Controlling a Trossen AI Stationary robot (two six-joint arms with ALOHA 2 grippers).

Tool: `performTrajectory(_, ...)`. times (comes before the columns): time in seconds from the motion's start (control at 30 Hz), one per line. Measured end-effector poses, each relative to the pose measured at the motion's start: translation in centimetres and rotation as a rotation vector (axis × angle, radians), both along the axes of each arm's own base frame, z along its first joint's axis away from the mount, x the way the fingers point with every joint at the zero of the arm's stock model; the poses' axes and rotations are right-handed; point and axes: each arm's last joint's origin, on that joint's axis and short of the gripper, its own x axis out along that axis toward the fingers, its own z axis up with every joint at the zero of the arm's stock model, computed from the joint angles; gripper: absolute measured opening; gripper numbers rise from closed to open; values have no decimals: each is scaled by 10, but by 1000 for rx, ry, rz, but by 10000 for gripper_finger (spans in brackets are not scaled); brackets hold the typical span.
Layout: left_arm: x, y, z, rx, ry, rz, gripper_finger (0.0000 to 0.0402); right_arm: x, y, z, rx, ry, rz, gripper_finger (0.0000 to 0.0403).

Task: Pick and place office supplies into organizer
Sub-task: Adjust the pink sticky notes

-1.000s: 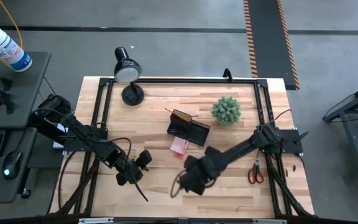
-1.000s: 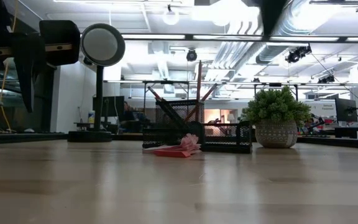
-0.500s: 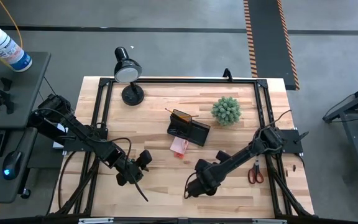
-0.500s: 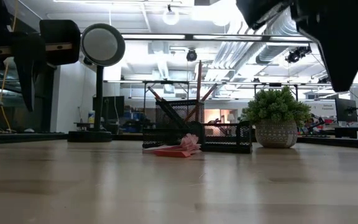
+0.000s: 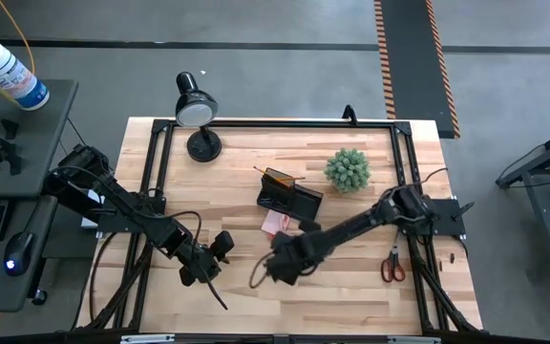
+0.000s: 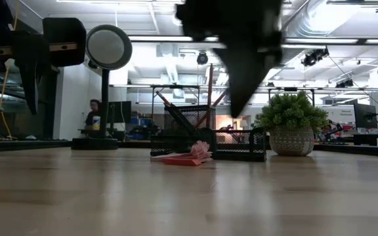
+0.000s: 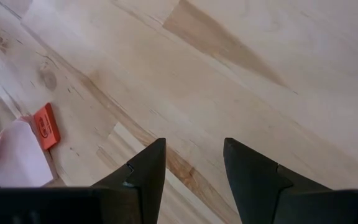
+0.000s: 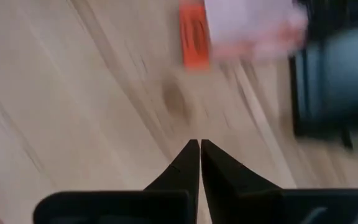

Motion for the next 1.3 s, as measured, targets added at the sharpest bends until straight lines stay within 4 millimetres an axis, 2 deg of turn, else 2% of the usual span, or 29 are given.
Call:
performTrajectory(0.2,-2,1,-1,11,19,0,150,13,-22,0,32,-14,16,36)
performTrajectory(0.57,-2,1,-1,17,22,-7,150,21,-50,0,44,10,49,126)
performTrajectory(0.73,0,0,0,46,-15,-70,150,24,-51,0,31,0,97,151)
performTrajectory(0.97,8,-4,6,65,-131,-144,150,24,-49,1,14,-11,122,161)
performTrajectory(1.17,2,1,-8,60,-198,-80,150,21,-42,1,-38,-2,135,155)
performTrajectory(1.3,-1,15,-11,79,-236,72,150,17,-38,1,-72,13,137,149)
